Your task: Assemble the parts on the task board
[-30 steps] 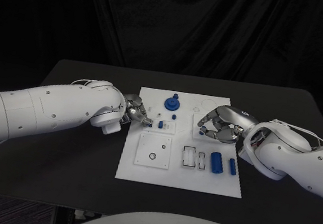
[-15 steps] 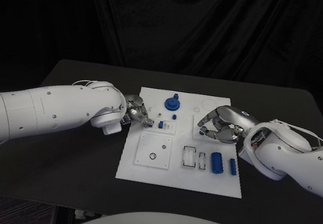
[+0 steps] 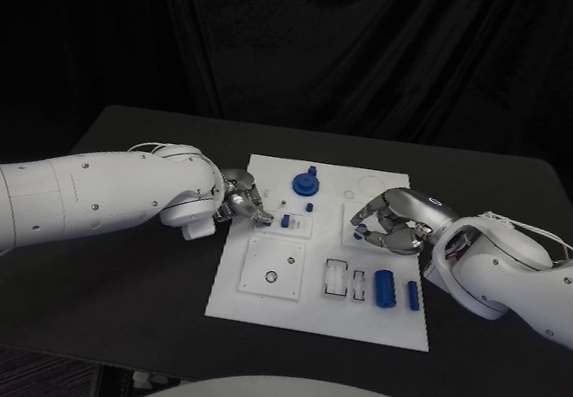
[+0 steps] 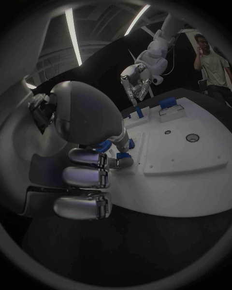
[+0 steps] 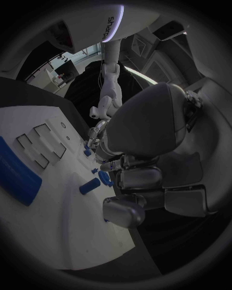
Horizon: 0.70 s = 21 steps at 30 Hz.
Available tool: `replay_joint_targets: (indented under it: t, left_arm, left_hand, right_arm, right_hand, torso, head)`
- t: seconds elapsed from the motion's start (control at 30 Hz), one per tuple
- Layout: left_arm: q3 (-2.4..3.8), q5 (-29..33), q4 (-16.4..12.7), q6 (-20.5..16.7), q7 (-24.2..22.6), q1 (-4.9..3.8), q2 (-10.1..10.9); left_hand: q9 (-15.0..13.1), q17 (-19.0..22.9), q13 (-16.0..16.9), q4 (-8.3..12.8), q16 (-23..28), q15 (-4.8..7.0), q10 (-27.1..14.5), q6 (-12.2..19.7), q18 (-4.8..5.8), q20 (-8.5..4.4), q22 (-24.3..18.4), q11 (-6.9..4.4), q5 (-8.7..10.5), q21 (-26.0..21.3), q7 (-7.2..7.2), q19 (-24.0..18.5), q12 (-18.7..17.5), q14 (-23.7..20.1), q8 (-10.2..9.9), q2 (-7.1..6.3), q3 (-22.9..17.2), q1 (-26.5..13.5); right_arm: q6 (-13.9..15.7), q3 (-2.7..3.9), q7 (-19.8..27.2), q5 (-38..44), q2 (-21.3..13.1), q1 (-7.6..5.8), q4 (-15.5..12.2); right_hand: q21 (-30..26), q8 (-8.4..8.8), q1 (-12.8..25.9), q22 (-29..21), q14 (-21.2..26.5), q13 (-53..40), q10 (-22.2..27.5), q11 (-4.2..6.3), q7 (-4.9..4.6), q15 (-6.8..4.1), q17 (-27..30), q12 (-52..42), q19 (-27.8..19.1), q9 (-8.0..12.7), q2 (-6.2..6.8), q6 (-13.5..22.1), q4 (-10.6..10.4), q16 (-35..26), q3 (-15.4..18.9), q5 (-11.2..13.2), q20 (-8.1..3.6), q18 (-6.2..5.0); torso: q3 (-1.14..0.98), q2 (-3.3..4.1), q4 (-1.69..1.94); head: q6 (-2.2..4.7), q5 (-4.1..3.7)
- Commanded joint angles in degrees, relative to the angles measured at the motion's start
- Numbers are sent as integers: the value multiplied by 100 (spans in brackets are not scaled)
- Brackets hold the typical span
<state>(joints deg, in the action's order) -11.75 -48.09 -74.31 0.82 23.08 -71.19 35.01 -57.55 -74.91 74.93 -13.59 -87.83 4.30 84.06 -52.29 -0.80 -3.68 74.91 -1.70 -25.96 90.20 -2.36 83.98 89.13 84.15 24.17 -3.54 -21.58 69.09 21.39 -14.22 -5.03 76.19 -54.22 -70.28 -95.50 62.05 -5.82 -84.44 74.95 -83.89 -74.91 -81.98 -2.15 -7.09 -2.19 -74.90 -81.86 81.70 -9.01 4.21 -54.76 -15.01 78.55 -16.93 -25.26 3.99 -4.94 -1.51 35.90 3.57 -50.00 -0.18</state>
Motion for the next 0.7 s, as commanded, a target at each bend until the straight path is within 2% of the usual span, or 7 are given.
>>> replay_joint_targets:
  t: [0.03, 0.07, 0.13, 0.3, 0.47, 0.63, 0.7]
  left_arm:
    - [-32, -23, 3, 224, 118, 55, -4]
    - [-32, -23, 7, 223, 127, 56, -5]
    - [-32, -23, 21, 225, 151, 56, -7]
    - [-32, -23, 51, 212, 187, 58, -13]
    - [-32, -23, 80, 203, 214, 60, -15]
    - [-32, -23, 105, 177, 184, 62, -15]
    - [-33, -23, 107, 155, 154, 64, -12]
  left_hand:
    - [-5, -986, 1421, -148, 25, -26, 512, 54, 80, -3, 1509, 26, 587, -20, -21, 602, -33, 391, -54, 18, 200, -231]
    - [-2, -982, 1422, -270, 26, -49, 512, 62, 80, 15, 1509, 49, 1066, -20, -52, 602, -33, 388, -69, 12, 369, -426]
    - [23, -963, 1418, -304, 34, -86, 509, 123, 80, 42, 1509, 103, 1572, -20, -108, 602, -38, 380, -135, 20, 712, -826]
    - [105, -948, 1417, -309, 40, -134, 506, 265, 80, 98, 1509, 154, 2028, -20, -159, 602, -38, 371, -291, 147, 1303, -1375]
    - [130, -940, 1420, -308, 42, -146, 508, 281, 80, 115, 1509, 166, 1975, -20, -171, 602, -35, 367, -324, 242, 1457, -1461]
    - [152, -933, 1414, -296, 44, -153, 502, 275, 80, 133, 1509, 171, 1663, -20, -174, 602, -42, 363, -345, 371, 1592, -1341]
    - [164, -933, 1417, -299, 43, -153, 504, 270, 80, 141, 1509, 168, 1319, -20, -174, 602, -38, 361, -355, 442, 1656, -1227]
  right_arm:
    - [-46, 3, -128, 4, 1, 16, -1]
    - [-48, 3, -129, 4, 0, 16, -2]
    - [-51, 3, -133, 4, -2, 16, -4]
    - [-55, 3, -138, 4, -6, 16, -6]
    - [-64, 3, -142, 4, -5, 17, -6]
    - [-70, 3, -144, 4, -1, 17, -3]
    - [-74, 3, -146, 4, -1, 17, -3]
  right_hand:
    - [-26, 21, -21, 748, -235, -437, 40, 4, -5, 11, -10, 38, -55, 6, 16, -5, 9, -34, -35, -18, -2, -55]
    - [-26, 21, -21, 748, -235, -437, 40, 4, -5, 11, -10, 38, -55, 6, 16, -5, 9, -34, -35, -18, -2, -55]
    - [-26, 21, -21, 748, -235, -437, 40, 4, -5, 11, -10, 38, -55, 6, 16, -5, 9, -34, -35, -18, -2, -55]
    - [-26, 21, -21, 748, -235, -437, 40, 4, -5, 11, -10, 38, -55, 6, 16, -5, 9, -34, -35, -18, -2, -55]
    - [-26, 21, -21, 748, -235, -437, 40, 4, -5, 11, -10, 38, -55, 6, 16, -5, 9, -34, -35, -18, -2, -55]
    - [-26, 21, -21, 748, -235, -437, 40, 4, -5, 11, -10, 38, -55, 6, 16, -5, 9, -34, -35, -18, -2, -55]
    - [-26, 21, -21, 748, -235, -437, 40, 4, -5, 11, -10, 38, -55, 6, 16, -5, 9, -34, -35, -18, -2, -55]
  torso:
    - [0, 1, 1]
    - [1, 0, 0]
    - [1, 0, 0]
    - [0, 1, -1]
    - [-1, 0, -1]
    - [-1, 1, 0]
    - [0, 1, 0]
  head:
    - [0, -1]
    - [0, -3]
    - [0, -2]
    - [0, -3]
    - [0, 3]
    - [0, 8]
    - [0, 5]
